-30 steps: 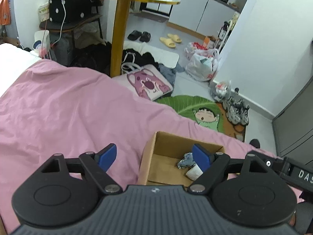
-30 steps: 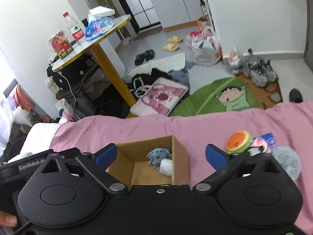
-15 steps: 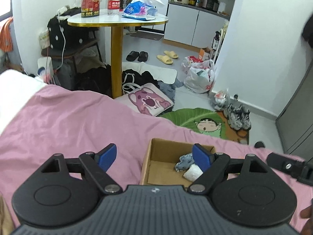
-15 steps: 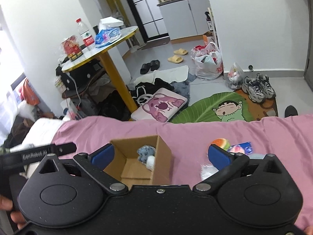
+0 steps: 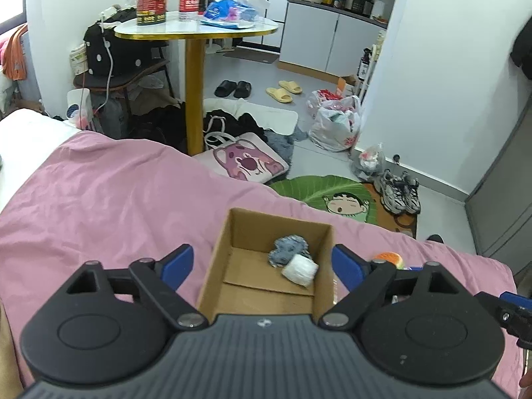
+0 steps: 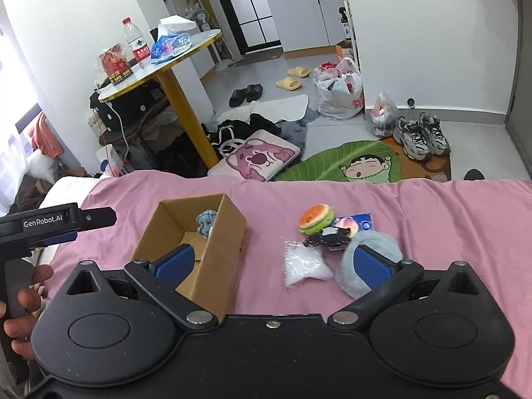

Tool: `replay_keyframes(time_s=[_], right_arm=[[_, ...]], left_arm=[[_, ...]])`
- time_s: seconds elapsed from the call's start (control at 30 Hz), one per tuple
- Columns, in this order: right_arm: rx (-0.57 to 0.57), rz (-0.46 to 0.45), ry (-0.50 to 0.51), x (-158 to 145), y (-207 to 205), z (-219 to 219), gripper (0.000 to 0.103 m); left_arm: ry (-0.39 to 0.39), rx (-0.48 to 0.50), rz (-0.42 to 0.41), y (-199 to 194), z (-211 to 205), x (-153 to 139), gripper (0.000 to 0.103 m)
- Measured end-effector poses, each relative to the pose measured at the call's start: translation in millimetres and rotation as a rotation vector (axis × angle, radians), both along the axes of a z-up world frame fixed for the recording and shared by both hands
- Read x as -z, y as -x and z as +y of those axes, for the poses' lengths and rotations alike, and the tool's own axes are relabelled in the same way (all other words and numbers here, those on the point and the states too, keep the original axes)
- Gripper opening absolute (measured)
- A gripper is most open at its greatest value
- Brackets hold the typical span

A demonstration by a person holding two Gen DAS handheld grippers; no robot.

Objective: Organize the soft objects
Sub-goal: 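Lift both open grippers out of the box and back toward the pile, then close both grippers on the grey fluffy plush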

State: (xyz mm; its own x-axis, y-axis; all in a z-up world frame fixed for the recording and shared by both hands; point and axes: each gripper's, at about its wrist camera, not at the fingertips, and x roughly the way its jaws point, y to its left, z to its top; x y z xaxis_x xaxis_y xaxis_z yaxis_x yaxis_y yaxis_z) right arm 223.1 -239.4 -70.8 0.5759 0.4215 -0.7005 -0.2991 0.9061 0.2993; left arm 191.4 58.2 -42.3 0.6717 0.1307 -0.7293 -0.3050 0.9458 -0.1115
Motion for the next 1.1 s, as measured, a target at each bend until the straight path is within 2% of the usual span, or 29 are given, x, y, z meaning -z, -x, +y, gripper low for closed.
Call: replay_keyframes(time_s=[0.13,0.23,0.5,0.77,0.9,1.0,1.1], right_arm=[[0.010,0.012,-0.009,4,2,-17,0.103],[0.033,0.007,-0.025,9,7,-31,0.103],[0.096,0.020,-0.116,25,9,-66,0.101],[0.109,-0.003,-0.125,32,7,-79,0.101],[0.107,-0.012,-0.118,36,7,-84,0.101],[0.118,0.011,-0.128,45,6,-89,0.092],[0.138,0.033,-0.144,53,4,-94,0.088]], left_arm=[[0.021,0.014,0.008,4,-17,-1,0.097],[0.006,0.022,0.009,7,-31,-3,0.100],[-0.006,0.074,0.009,13,-58,1,0.101],[-0.023,0.108,0.011,12,-84,6,0.101],[-0.030,0.092,0.016,12,-93,6,0.101],[-0.041,0.108,0.026,10,-101,7,0.101],[-0.053,0.123,0.034,10,-109,9,0.101]])
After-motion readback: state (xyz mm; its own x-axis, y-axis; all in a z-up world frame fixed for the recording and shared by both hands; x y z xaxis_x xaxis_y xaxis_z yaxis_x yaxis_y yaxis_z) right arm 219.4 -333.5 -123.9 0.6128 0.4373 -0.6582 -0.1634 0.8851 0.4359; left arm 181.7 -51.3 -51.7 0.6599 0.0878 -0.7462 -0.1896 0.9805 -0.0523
